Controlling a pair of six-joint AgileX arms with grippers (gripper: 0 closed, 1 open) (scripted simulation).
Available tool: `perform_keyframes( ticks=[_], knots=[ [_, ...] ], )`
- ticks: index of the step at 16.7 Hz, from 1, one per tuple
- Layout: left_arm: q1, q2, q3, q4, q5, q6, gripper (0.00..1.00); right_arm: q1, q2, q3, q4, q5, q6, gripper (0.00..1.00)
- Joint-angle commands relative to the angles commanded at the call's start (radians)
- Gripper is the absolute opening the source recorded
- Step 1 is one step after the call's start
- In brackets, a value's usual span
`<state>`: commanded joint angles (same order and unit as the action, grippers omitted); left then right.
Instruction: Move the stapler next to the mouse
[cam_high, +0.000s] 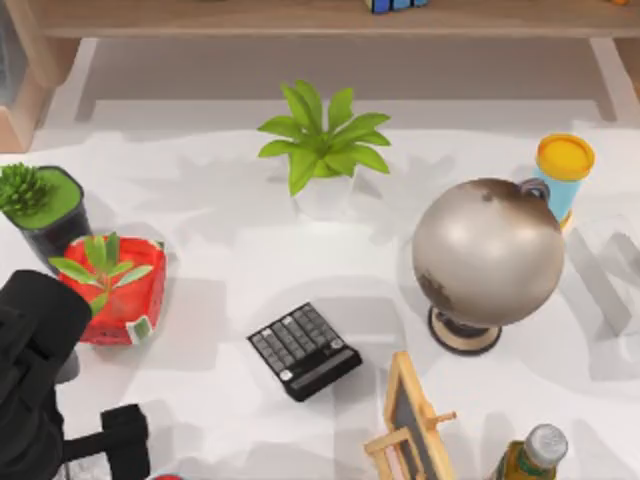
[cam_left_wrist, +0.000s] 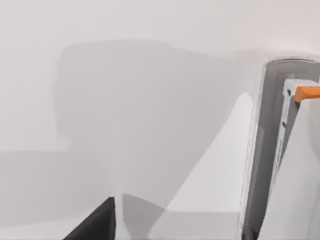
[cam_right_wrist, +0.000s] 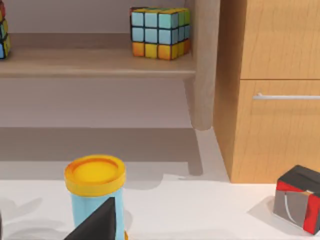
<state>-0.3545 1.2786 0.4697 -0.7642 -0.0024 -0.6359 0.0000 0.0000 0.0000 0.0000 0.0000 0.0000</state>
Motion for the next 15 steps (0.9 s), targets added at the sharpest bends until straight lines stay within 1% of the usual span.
perform_keyframes(
  ticks=[2, 15],
  knots=[
    [0.000, 0.000, 0.000, 0.000, 0.000, 0.000, 1.00, 0.000, 0.000, 0.000, 0.000, 0.000, 0.000, 1.00],
    [0.000, 0.000, 0.000, 0.000, 0.000, 0.000, 0.02, 0.000, 0.000, 0.000, 0.000, 0.000, 0.000, 1.00]
  ],
)
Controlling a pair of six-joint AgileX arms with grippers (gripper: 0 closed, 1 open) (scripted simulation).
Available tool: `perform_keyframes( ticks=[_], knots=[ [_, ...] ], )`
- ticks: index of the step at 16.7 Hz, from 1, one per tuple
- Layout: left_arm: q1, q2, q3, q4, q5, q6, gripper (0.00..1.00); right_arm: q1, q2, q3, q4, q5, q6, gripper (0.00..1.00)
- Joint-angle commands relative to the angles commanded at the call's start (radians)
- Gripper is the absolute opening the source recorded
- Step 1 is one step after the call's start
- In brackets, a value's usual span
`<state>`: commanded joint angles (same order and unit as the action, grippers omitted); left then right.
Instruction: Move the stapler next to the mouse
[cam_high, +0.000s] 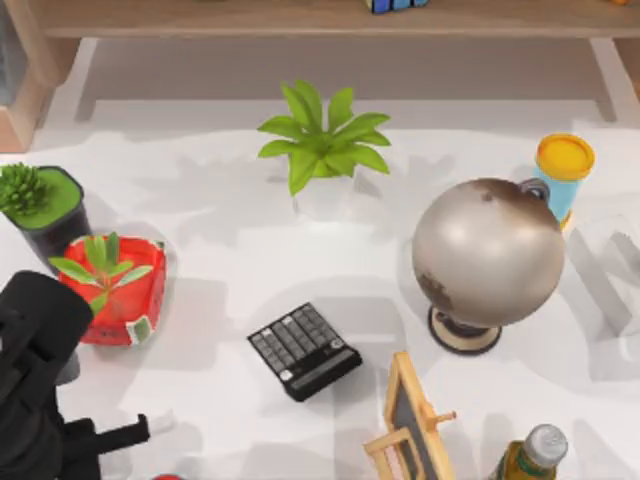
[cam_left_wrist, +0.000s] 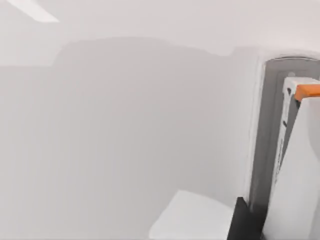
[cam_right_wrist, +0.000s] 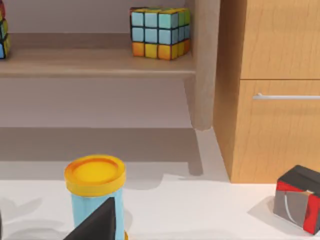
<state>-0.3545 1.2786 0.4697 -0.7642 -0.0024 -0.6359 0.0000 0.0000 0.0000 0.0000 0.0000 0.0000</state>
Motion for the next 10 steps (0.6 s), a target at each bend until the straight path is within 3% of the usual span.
perform_keyframes(
  ticks=[10],
  knots=[
    [-0.001, -0.001, 0.003, -0.002, -0.002, -0.001, 0.00, 0.000, 0.000, 0.000, 0.000, 0.000, 0.000, 1.00]
  ],
)
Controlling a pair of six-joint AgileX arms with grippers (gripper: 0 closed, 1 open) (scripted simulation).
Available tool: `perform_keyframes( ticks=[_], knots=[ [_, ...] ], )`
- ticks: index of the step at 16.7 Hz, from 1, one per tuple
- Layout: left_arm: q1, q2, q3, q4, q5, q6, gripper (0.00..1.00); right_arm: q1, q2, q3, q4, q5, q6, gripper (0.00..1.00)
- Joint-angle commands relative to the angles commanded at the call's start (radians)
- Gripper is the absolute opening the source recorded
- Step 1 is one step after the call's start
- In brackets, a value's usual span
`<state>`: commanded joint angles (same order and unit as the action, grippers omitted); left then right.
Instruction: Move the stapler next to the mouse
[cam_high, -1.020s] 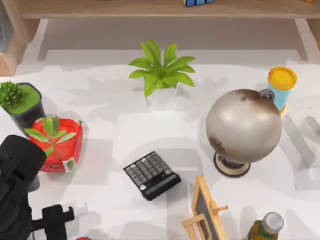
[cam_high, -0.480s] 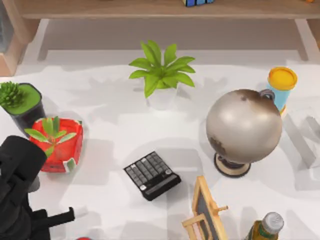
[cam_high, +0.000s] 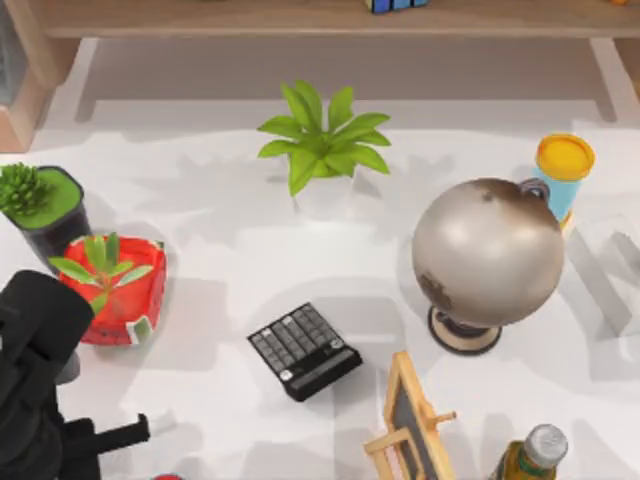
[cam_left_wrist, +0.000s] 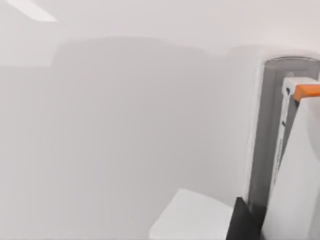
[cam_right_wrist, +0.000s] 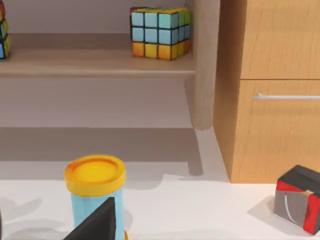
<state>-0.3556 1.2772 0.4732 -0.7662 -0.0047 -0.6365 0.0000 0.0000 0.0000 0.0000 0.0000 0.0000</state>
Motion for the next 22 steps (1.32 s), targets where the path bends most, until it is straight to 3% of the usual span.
perform_keyframes(
  ticks=[7, 18, 22],
  knots=[
    [-0.010, -0.048, 0.057, -0.093, -0.039, -0.026, 0.00, 0.000, 0.000, 0.000, 0.000, 0.000, 0.000, 1.00],
    [0.000, -0.073, 0.081, -0.160, 0.001, 0.000, 0.00, 0.000, 0.000, 0.000, 0.000, 0.000, 0.000, 1.00],
    [0.072, -0.025, 0.172, -0.199, -0.008, 0.075, 0.00, 0.000, 0.000, 0.000, 0.000, 0.000, 0.000, 1.00]
  ],
)
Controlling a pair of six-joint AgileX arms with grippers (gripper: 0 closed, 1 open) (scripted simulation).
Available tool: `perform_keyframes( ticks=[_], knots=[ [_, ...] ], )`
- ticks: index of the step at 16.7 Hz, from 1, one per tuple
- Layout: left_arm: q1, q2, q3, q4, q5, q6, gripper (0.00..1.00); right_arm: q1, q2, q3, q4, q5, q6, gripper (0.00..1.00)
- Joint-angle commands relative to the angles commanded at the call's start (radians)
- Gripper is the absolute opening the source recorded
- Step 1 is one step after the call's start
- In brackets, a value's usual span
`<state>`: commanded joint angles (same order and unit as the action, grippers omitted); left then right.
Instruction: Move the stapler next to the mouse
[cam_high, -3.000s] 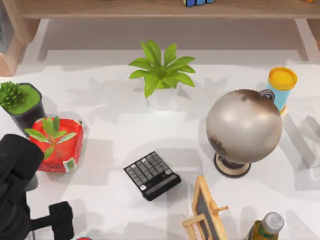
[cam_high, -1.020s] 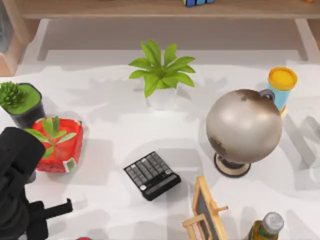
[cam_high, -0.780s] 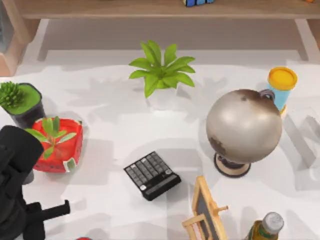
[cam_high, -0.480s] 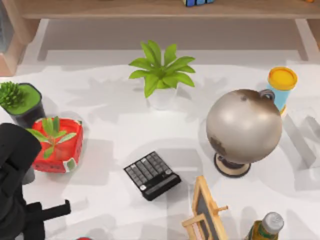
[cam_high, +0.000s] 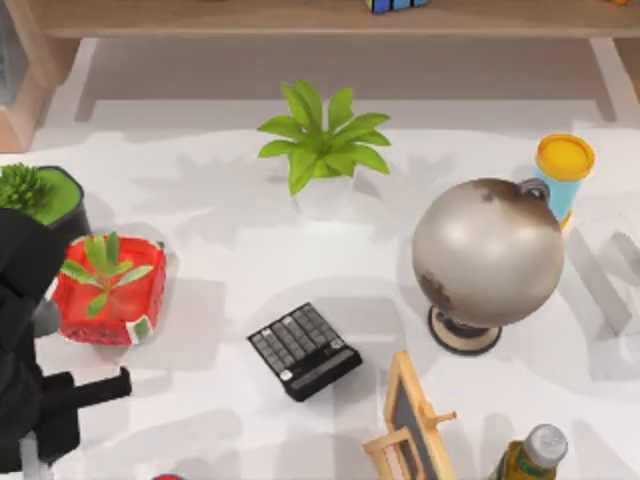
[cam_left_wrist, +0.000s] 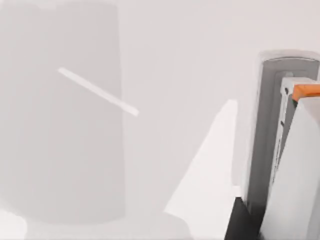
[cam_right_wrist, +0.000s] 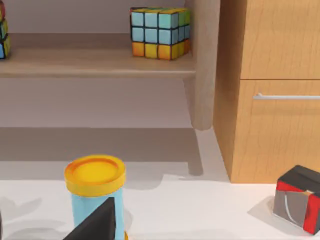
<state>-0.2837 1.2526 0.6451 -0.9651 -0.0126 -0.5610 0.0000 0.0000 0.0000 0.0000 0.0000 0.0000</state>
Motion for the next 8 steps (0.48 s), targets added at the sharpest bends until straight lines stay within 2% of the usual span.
perform_keyframes(
  ticks=[8],
  knots=[
    [0.333, 0.320, 0.459, -0.145, -0.024, 0.398, 0.00, 0.000, 0.000, 0.000, 0.000, 0.000, 0.000, 1.00]
  ],
)
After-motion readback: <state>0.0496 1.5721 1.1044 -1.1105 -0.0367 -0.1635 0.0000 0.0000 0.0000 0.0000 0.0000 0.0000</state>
